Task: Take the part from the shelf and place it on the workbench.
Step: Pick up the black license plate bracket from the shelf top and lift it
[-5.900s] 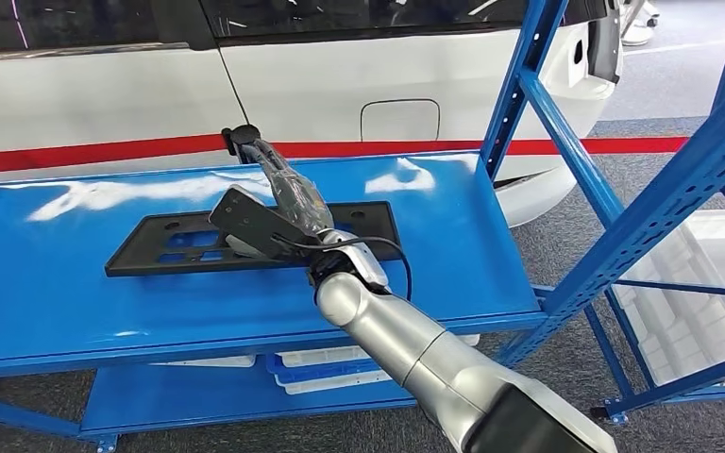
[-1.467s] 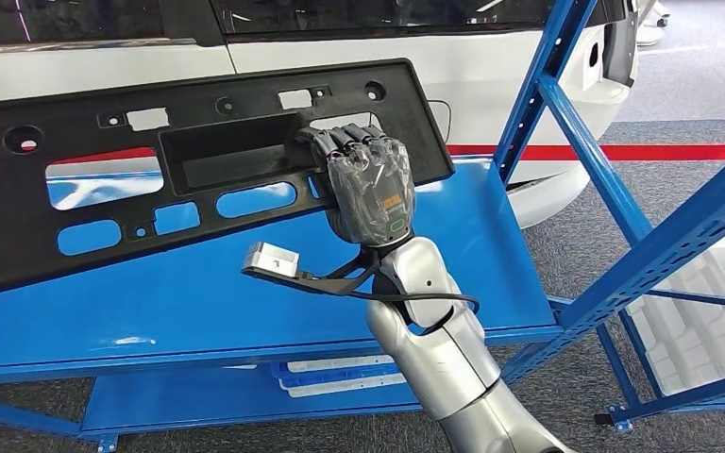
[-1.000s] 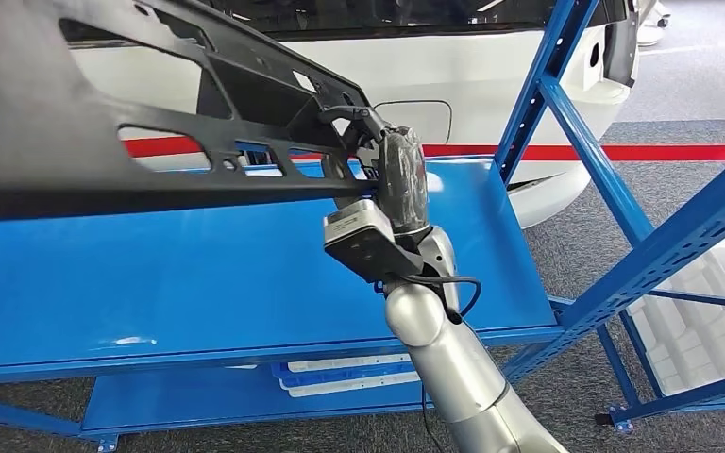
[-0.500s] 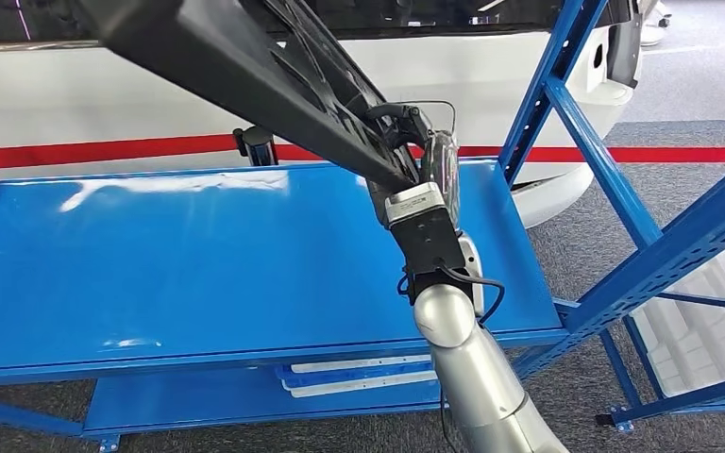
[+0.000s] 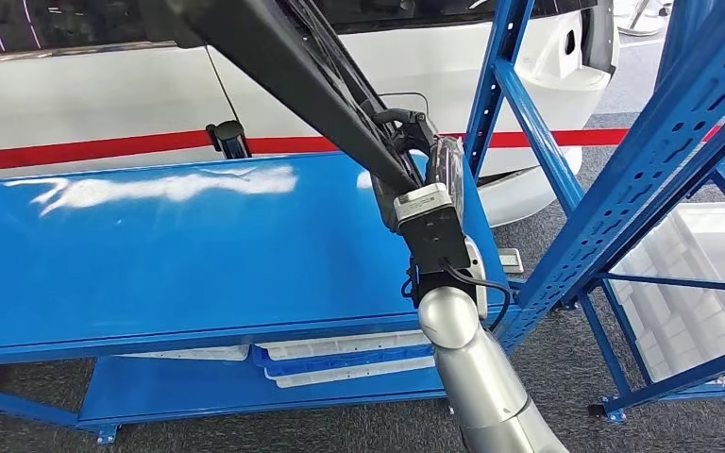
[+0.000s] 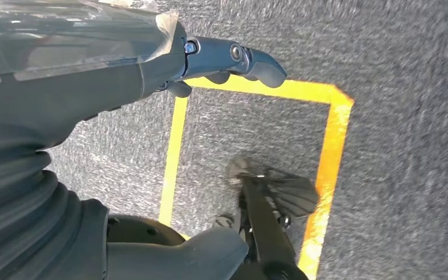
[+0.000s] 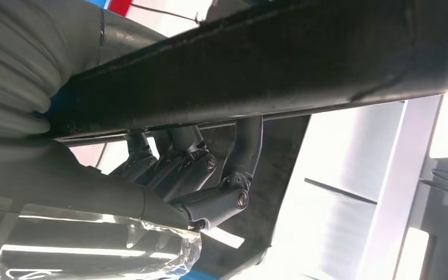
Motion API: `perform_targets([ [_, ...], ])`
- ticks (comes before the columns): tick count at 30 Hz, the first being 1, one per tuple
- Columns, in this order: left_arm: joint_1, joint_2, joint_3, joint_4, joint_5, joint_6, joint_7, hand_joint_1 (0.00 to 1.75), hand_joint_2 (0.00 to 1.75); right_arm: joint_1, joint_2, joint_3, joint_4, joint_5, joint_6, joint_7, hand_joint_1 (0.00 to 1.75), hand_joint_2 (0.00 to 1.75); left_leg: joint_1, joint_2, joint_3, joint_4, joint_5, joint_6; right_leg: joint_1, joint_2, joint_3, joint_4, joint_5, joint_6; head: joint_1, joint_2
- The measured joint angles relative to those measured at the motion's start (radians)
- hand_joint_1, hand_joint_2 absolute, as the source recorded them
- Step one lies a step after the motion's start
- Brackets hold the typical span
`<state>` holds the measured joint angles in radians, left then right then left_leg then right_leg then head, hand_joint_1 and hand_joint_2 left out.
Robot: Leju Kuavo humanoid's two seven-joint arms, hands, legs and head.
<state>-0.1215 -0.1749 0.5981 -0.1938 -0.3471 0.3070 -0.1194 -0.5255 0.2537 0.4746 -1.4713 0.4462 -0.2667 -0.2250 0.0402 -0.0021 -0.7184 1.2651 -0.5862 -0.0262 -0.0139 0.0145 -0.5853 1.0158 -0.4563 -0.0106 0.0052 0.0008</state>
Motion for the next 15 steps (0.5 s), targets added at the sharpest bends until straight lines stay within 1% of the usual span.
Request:
perform_targets([
  [1,0.000,0.000,0.000,0.000,0.000,0.000,0.000,0.00,1.75,0.002,0.000,0.000,0.000,-0.004,0.004,0.001,1.75,1.75,-0.002,0.000,-0.001,0.028,-0.008,0.004,0.006,0.000,-0.007,0.000,0.005,-0.006,0.000,0.000],
  [2,0.000,0.000,0.000,0.000,-0.001,0.000,0.000,0.00,1.75,0.004,0.000,0.000,0.001,-0.009,0.009,0.002,1.75,1.75,-0.004,0.000,0.017,0.020,0.001,0.010,0.012,0.000,-0.013,0.000,0.010,-0.009,0.000,0.000],
  [3,-0.001,0.000,0.000,0.000,-0.001,0.002,0.000,0.00,1.75,0.006,0.000,-0.001,0.001,-0.014,0.015,0.002,1.75,1.75,-0.008,0.000,0.053,-0.025,0.022,0.019,0.017,0.000,-0.018,0.000,0.015,-0.011,0.000,0.000],
  [4,-0.002,0.001,0.000,0.000,0.000,0.003,0.000,0.00,1.75,0.007,0.000,-0.001,0.001,-0.018,0.020,0.002,1.75,1.75,-0.013,-0.001,0.101,-0.092,0.044,0.031,0.020,0.000,-0.022,0.001,0.019,-0.012,0.000,0.000],
  [5,-0.003,0.002,0.000,0.000,0.002,0.005,0.000,0.00,1.75,0.007,0.001,-0.002,0.001,-0.021,0.025,0.003,1.75,1.75,-0.020,-0.001,0.148,-0.161,0.058,0.043,0.024,0.000,-0.025,0.001,0.024,-0.010,0.001,0.000],
  [6,-0.004,0.003,0.000,0.000,0.005,0.006,0.000,0.00,1.75,0.008,0.002,-0.002,0.001,-0.024,0.031,0.003,1.75,1.75,-0.027,-0.001,0.182,-0.213,0.066,0.050,0.024,0.000,-0.027,0.001,0.028,-0.006,0.001,0.000],
  [7,-0.005,0.004,0.001,0.000,0.009,0.006,-0.001,0.00,1.75,0.008,0.004,-0.003,0.001,-0.027,0.037,0.005,1.75,1.75,-0.033,-0.001,0.200,-0.244,0.068,0.056,0.022,-0.002,-0.028,0.001,0.032,-0.001,0.001,0.000],
  [8,-0.005,0.005,0.002,0.000,0.011,0.007,-0.002,0.00,1.75,0.008,0.005,-0.003,0.001,-0.028,0.044,0.007,1.75,1.75,-0.038,-0.001,0.203,-0.254,0.069,0.058,0.020,-0.003,-0.030,0.000,0.037,0.007,0.001,0.000],
  [9,-0.003,0.005,0.002,0.000,0.013,0.006,-0.004,0.00,1.75,0.008,0.007,-0.003,0.001,-0.028,0.050,0.010,1.75,1.75,-0.040,-0.001,0.202,-0.260,0.078,0.060,0.019,-0.004,-0.032,-0.001,0.042,0.014,0.001,0.000],
  [10,-0.002,0.006,0.003,0.000,0.014,0.006,-0.006,0.00,1.75,0.008,0.008,-0.004,0.001,-0.028,0.056,0.013,1.75,1.75,-0.040,0.002,0.199,-0.268,0.089,0.063,0.019,-0.005,-0.036,0.002,0.040,0.019,0.001,0.000],
  [11,-0.002,0.006,0.004,0.000,0.014,0.005,-0.008,0.00,1.75,0.008,0.008,-0.004,0.002,-0.026,0.061,0.016,1.75,1.75,-0.037,0.005,0.195,-0.276,0.101,0.067,0.019,-0.005,-0.046,0.016,0.025,0.022,0.003,0.000],
  [12,-0.001,0.006,0.004,0.000,0.015,0.004,-0.011,0.00,1.75,0.008,0.008,-0.004,0.002,-0.025,0.063,0.018,1.75,1.75,-0.034,0.008,0.188,-0.283,0.114,0.070,0.019,-0.006,-0.061,0.047,-0.002,0.021,0.004,0.000],
  [13,-0.001,0.006,0.004,0.000,0.014,0.001,-0.015,0.00,1.75,0.008,0.007,-0.004,0.004,-0.023,0.065,0.019,1.75,1.75,-0.032,0.010,0.177,-0.286,0.125,0.072,0.016,-0.006,-0.080,0.098,-0.041,0.019,0.006,0.000],
  [14,-0.001,0.006,0.004,0.000,0.014,-0.003,-0.020,0.00,1.75,0.010,0.007,-0.004,0.006,-0.022,0.065,0.020,1.75,1.75,-0.032,0.011,0.164,-0.286,0.134,0.073,0.011,-0.007,-0.101,0.162,-0.080,0.018,0.007,0.000],
  [15,0.000,0.005,0.004,0.000,0.013,-0.007,-0.026,0.00,1.75,0.013,0.006,-0.005,0.009,-0.022,0.065,0.021,1.75,1.75,-0.031,0.012,0.152,-0.286,0.142,0.071,0.006,-0.007,-0.117,0.223,-0.108,0.021,0.007,0.000],
])
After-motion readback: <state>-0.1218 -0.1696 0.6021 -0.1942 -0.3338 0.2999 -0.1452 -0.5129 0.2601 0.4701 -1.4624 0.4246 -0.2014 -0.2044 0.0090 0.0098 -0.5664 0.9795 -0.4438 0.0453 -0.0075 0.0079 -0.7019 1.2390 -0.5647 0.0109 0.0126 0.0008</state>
